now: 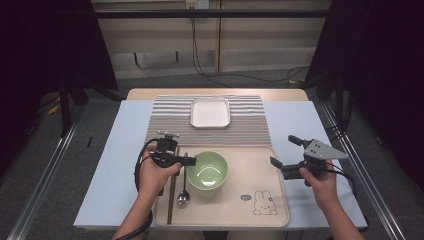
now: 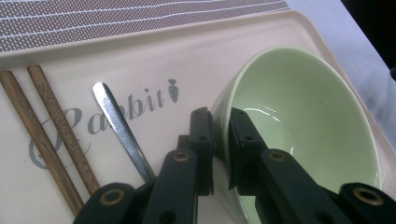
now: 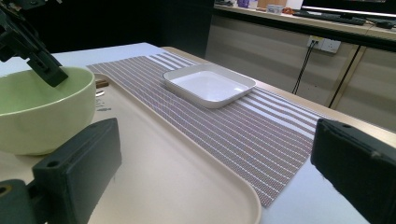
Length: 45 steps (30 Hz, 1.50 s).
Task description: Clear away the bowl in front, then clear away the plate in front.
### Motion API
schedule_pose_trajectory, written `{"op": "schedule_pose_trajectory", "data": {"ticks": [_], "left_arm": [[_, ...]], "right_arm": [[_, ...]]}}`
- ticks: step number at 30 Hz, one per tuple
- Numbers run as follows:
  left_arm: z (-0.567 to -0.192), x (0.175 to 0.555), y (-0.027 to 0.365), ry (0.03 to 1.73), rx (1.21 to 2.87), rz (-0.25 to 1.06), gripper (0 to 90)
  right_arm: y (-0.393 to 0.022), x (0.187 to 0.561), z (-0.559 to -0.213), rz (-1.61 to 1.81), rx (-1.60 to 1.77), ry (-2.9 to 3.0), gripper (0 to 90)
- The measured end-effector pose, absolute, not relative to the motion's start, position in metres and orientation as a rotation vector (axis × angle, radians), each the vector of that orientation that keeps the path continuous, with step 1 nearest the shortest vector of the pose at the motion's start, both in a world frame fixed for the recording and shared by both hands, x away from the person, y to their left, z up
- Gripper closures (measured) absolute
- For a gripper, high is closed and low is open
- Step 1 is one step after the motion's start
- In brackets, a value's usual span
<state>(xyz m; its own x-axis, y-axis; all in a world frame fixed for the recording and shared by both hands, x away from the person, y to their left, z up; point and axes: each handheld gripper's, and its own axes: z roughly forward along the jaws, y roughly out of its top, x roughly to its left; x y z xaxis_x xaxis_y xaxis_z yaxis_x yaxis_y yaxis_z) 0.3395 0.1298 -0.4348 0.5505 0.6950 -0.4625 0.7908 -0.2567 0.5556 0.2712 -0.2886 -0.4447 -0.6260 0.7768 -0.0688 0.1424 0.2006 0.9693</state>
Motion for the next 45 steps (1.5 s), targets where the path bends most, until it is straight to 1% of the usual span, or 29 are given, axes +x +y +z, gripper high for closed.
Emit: {"op": "schedule_pose_trajectory", "data": {"ticks": [3, 7, 11, 13, 15, 17, 19, 21, 23, 24, 25, 26, 27, 29, 30, 35, 36, 37, 39, 41, 45], "left_arm": [[-0.436, 0.340, 0.128, 1.189, 2.007, -0.144, 79.4], [-0.436, 0.342, 0.128, 1.189, 2.011, -0.155, 79.1], [-0.437, 0.343, 0.129, 1.202, 1.988, -0.165, 76.2], [-0.435, 0.345, 0.132, 1.205, 1.965, -0.156, 66.1], [-0.434, 0.346, 0.133, 1.213, 1.957, -0.149, 65.2], [-0.432, 0.347, 0.134, 1.212, 1.937, -0.162, 59.7], [-0.429, 0.349, 0.136, 1.210, 1.928, -0.159, 56.9], [-0.428, 0.352, 0.137, 1.212, 1.918, -0.166, 51.0], [-0.426, 0.354, 0.139, 1.203, 1.914, -0.161, 51.2], [-0.425, 0.356, 0.139, 1.206, 1.908, -0.166, 49.6], [-0.425, 0.357, 0.139, 1.202, 1.896, -0.151, 46.3], [-0.424, 0.360, 0.140, 1.205, 1.862, -0.153, 38.2], [-0.424, 0.360, 0.140, 1.205, 1.862, -0.153, 36.4], [-0.424, 0.364, 0.141, 1.186, 1.867, -0.112, 34.8], [-0.423, 0.365, 0.141, 1.188, 1.845, -0.099, 33.3], [-0.420, 0.374, 0.141, 1.205, 1.838, -0.076, 21.1], [-0.420, 0.376, 0.141, 1.220, 1.827, -0.069, 21.1], [-0.419, 0.378, 0.142, 1.226, 1.827, -0.054, 18.1], [-0.419, 0.383, 0.143, 1.232, 1.819, -0.033, 17.2], [-0.418, 0.389, 0.145, 1.247, 1.814, -0.013, 14.1], [-0.419, 0.400, 0.147, 1.283, 1.781, 0.006, 13.6]], "right_arm": [[-0.289, 0.271, -0.445, 1.457, 0.852, 1.915, 1.5], [-0.289, 0.271, -0.445, 1.452, 0.853, 1.915, 1.5], [-0.289, 0.271, -0.445, 1.455, 0.854, 1.912, 1.5], [-0.289, 0.271, -0.445, 1.454, 0.851, 1.915, 1.6], [-0.289, 0.271, -0.445, 1.453, 0.851, 1.916, 1.5], [-0.289, 0.271, -0.445, 1.453, 0.857, 1.910, 1.5], [-0.289, 0.271, -0.445, 1.454, 0.857, 1.909, 1.5], [-0.289, 0.270, -0.445, 1.453, 0.860, 1.913, 1.5], [-0.289, 0.270, -0.445, 1.449, 0.856, 1.919, 1.5], [-0.289, 0.270, -0.445, 1.445, 0.850, 1.916, 1.5], [-0.289, 0.269, -0.445, 1.451, 0.858, 1.916, 1.5], [-0.289, 0.269, -0.445, 1.445, 0.850, 1.917, 1.5], [-0.289, 0.269, -0.445, 1.445, 0.850, 1.917, 1.5], [-0.289, 0.269, -0.446, 1.444, 0.852, 1.916, 1.5], [-0.289, 0.269, -0.446, 1.439, 0.849, 1.916, 1.5], [-0.288, 0.268, -0.446, 1.437, 0.861, 1.921, 1.5], [-0.288, 0.268, -0.446, 1.437, 0.861, 1.921, 1.5], [-0.288, 0.268, -0.446, 1.438, 0.858, 1.925, 1.5], [-0.289, 0.267, -0.446, 1.432, 0.849, 1.928, 1.5], [-0.289, 0.266, -0.446, 1.428, 0.850, 1.924, 1.5], [-0.289, 0.266, -0.445, 1.439, 0.855, 1.925, 1.5]]}}
